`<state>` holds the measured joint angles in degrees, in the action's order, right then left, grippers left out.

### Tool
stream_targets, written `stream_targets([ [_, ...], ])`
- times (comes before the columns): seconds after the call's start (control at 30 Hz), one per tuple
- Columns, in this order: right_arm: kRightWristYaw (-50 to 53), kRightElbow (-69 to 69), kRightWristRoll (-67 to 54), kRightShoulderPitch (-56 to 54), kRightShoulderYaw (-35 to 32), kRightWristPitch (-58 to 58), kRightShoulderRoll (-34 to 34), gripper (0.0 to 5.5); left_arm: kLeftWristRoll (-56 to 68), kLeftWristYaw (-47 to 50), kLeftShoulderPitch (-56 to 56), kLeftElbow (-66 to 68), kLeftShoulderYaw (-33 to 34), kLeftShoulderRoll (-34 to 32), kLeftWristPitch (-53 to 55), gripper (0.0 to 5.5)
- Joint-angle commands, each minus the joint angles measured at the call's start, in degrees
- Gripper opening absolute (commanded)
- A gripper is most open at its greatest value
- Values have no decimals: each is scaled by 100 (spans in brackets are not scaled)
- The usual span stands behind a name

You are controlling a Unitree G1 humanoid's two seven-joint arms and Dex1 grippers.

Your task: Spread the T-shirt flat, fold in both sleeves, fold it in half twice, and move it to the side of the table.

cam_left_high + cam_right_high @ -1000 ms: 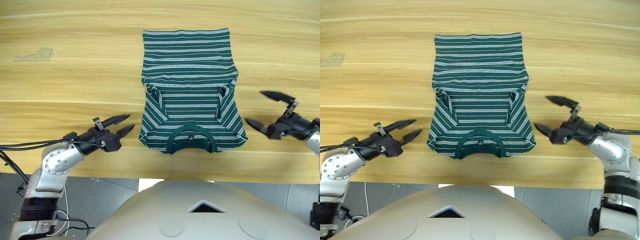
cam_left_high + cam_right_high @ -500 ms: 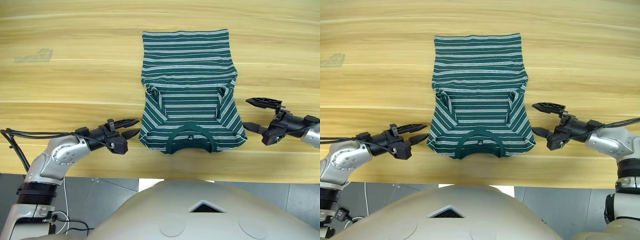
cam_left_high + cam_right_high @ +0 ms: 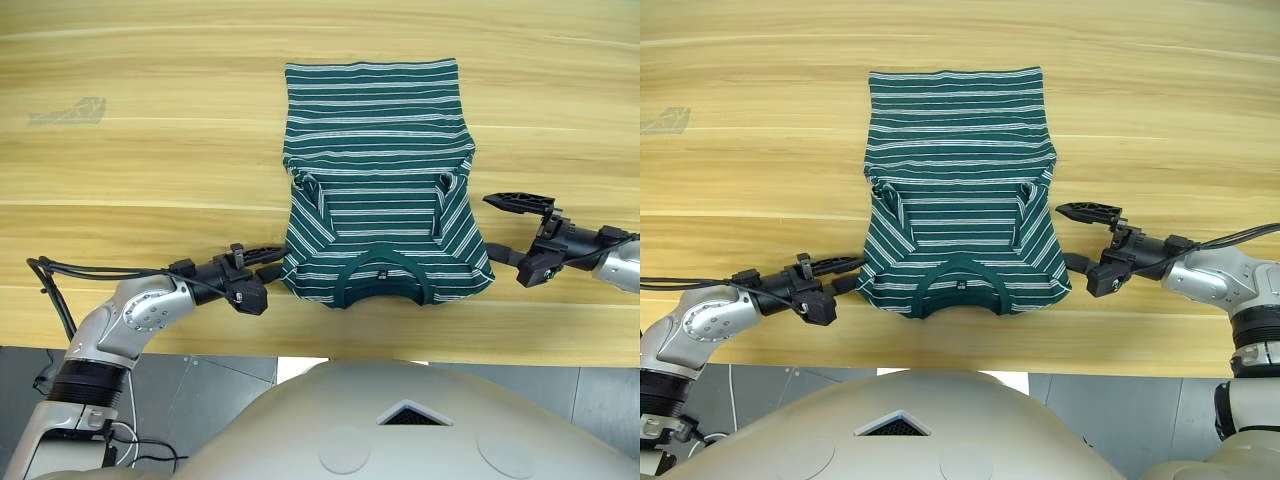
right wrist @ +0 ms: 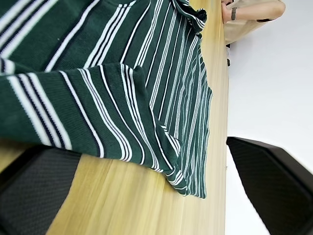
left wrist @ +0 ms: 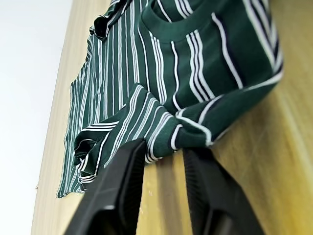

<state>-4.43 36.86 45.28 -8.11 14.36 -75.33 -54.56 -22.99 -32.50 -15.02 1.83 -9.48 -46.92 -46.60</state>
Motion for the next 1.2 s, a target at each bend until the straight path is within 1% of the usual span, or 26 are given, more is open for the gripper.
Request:
stream_targets([
  [0.03,-291,212,302,259,491,203,7,540,-124,68,76,50,-13,-120,-29,70],
  [0.1,-410,227,128,262,598,206,-3,540,-134,85,89,81,-26,-127,-37,44],
  [0.13,-498,230,-2,275,667,214,-2,540,-134,93,86,78,-34,-123,-34,21],
  [0.17,-598,233,-130,265,743,239,6,517,-138,103,81,71,-46,-110,-24,7],
  [0.2,-686,245,-283,257,811,267,10,506,-143,112,77,64,-59,-100,-18,1],
  [0.37,-1266,224,-1043,274,1099,565,-22,392,-189,172,77,66,-115,-85,-2,0],
  [0.43,-1524,149,-1355,318,1163,705,-72,370,-199,196,77,74,-119,-88,1,0],
  [0.47,-1637,119,-1463,323,1194,734,-104,343,-211,212,69,68,-118,-84,15,0],
  [0.5,-1734,88,-1553,334,1216,761,-127,331,-222,228,69,72,-118,-81,22,0],
  [0.63,-2056,-18,-1920,412,1248,894,-180,232,-259,282,85,68,-127,-65,41,0],
  [0.67,-2150,-45,-2047,431,1260,935,-193,217,-262,292,97,72,-130,-63,42,0],
  [0.7,-2236,-74,-2148,447,1271,968,-204,188,-264,301,110,83,-132,-62,41,0],
  [0.83,-2533,-209,-2430,499,1273,1096,-228,98,-248,322,123,106,-122,-87,49,0],
  [0.93,-2744,-255,-2614,534,1273,1176,-204,47,-244,335,119,130,-111,-106,60,0],
  [0.97,-2797,-309,-2680,590,1265,1213,-206,22,-234,327,128,138,-112,-118,52,0],
  [1.0,-2856,-355,-2727,633,1260,1252,-210,8,-221,323,128,145,-106,-134,44,0],
  [1.1,-3112,-520,-3033,733,1260,1471,-214,8,-138,315,40,114,-41,-213,53,0],
  [1.13,-3308,-647,-3321,807,1278,1688,-219,8,-99,322,-13,104,-5,-248,51,0],
  [1.2,-3864,-1018,-4266,975,1275,2346,-209,8,-22,302,-149,57,75,-363,73,0],
])
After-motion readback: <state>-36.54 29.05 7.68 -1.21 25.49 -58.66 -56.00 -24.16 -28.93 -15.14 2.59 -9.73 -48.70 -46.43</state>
